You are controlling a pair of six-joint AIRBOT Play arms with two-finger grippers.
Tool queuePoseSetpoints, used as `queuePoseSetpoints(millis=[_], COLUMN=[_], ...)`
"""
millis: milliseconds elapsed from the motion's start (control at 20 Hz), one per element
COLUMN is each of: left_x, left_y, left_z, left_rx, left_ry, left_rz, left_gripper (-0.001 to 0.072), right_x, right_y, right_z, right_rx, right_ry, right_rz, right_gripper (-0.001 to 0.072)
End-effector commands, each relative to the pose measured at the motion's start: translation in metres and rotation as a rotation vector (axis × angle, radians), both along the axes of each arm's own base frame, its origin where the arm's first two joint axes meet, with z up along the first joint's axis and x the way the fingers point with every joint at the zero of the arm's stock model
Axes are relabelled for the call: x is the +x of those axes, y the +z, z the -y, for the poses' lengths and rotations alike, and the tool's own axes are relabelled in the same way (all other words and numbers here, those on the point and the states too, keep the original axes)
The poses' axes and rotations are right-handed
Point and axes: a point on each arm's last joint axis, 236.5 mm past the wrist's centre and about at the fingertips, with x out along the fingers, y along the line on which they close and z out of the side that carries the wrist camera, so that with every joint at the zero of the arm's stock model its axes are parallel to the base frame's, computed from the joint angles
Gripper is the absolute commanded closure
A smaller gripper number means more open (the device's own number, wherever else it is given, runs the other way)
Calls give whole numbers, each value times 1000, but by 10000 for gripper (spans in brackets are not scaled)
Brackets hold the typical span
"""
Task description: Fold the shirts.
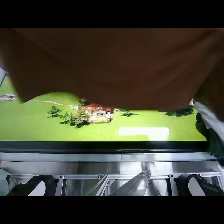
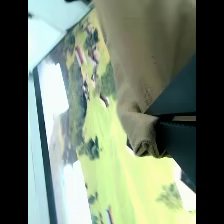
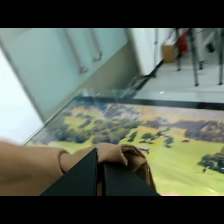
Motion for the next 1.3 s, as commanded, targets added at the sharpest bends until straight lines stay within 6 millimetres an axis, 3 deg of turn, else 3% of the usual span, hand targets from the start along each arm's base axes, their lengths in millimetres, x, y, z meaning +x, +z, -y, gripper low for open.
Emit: queuePoseSetpoints(millis=[0,200,300,350,400,450,500,550,650,750,850,950,1100,1250], left_x=[25,88,117,126,130,131,131,128,121,117,124,131,129,129], left_y=[-71,-195,-252,-282,-307,-333,-352,-367,-377,-369,-357,-357,-388,-420], left_z=[-36,-26,-11,-2,8,16,21,24,22,17,6,-3,-7,10], left_rx=[-42,-78,-85,-87,-86,-85,-86,-87,-90,-87,-91,-97,-72,-62], left_ry=[79,15,0,-8,-28,-47,-60,-72,-103,-138,-129,-94,-70,-106], left_rz=[-229,-480,-560,-616,-673,-734,-781,-825,-887,-912,-889,-873,-952,-1017], left_gripper=[687,689,691,689,555,275,36,1,2,2,2,2,2,2], right_x=[41,129,156,163,166,169,169,168,158,134,109,81,27,-6], right_y=[-36,-176,-251,-283,-310,-329,-340,-342,-331,-330,-357,-394,-445,-468], right_z=[-3,-40,-54,-60,-62,-62,-58,-52,-34,-16,5,21,20,1], right_rx=[24,46,74,90,97,103,110,115,136,138,73,49,118,207], right_ry=[4,124,154,168,173,174,173,172,193,214,141,33,-88,-127], right_rz=[-108,-437,-596,-666,-723,-761,-787,-797,-811,-901,-1029,-1146,-1281,-1315], right_gripper=[697,696,684,600,433,340,329,329,329,333,354,352,352,349])
